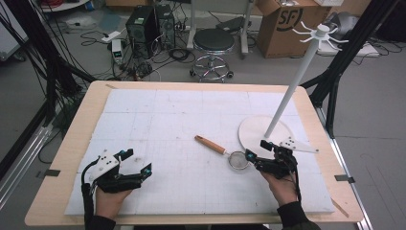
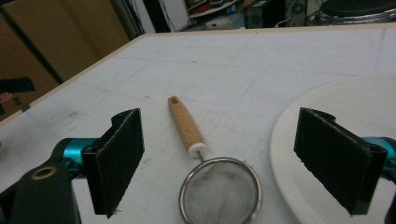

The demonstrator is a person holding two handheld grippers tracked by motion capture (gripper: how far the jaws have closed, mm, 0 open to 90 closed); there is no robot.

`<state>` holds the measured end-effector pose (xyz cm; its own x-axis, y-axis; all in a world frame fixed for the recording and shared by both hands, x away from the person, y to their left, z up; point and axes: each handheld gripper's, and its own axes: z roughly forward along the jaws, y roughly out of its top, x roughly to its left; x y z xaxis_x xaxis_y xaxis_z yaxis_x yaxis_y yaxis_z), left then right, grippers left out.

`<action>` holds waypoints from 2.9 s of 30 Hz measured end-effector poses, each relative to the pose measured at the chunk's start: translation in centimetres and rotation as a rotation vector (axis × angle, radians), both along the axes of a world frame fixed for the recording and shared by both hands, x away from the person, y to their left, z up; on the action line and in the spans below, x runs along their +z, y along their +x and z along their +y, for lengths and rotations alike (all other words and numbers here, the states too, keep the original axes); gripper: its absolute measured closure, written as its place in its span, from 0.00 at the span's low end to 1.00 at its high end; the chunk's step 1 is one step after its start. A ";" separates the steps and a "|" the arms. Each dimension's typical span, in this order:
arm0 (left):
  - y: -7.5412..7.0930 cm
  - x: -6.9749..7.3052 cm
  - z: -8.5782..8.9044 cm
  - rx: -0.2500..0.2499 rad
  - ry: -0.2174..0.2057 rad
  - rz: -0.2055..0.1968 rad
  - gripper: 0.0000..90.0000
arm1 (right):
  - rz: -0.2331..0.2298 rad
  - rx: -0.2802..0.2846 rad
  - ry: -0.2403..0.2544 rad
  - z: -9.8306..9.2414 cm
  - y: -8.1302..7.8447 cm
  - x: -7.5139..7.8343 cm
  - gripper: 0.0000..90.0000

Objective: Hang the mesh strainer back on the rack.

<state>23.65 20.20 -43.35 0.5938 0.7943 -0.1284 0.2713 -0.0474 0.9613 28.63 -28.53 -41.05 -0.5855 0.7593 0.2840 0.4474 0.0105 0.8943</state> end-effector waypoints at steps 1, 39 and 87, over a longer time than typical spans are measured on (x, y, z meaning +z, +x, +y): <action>0.0 0.0 0.1 0.003 0.004 0.004 0.13 | 0.000 0.000 0.000 0.0 0.0 0.0 0.18; -0.3 0.0 0.4 0.004 -0.011 0.007 0.14 | 0.282 0.249 -0.279 8.6 7.9 -0.5 0.45; -0.4 0.1 0.4 0.005 -0.016 0.003 0.14 | 0.403 0.318 -0.765 14.1 9.4 -1.3 0.62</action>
<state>23.22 20.59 -43.30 0.5894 0.7952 -0.1426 0.2743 -0.0309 0.9611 37.99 -14.41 -42.32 -0.7644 0.6447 -0.0016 0.5985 0.7106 0.3699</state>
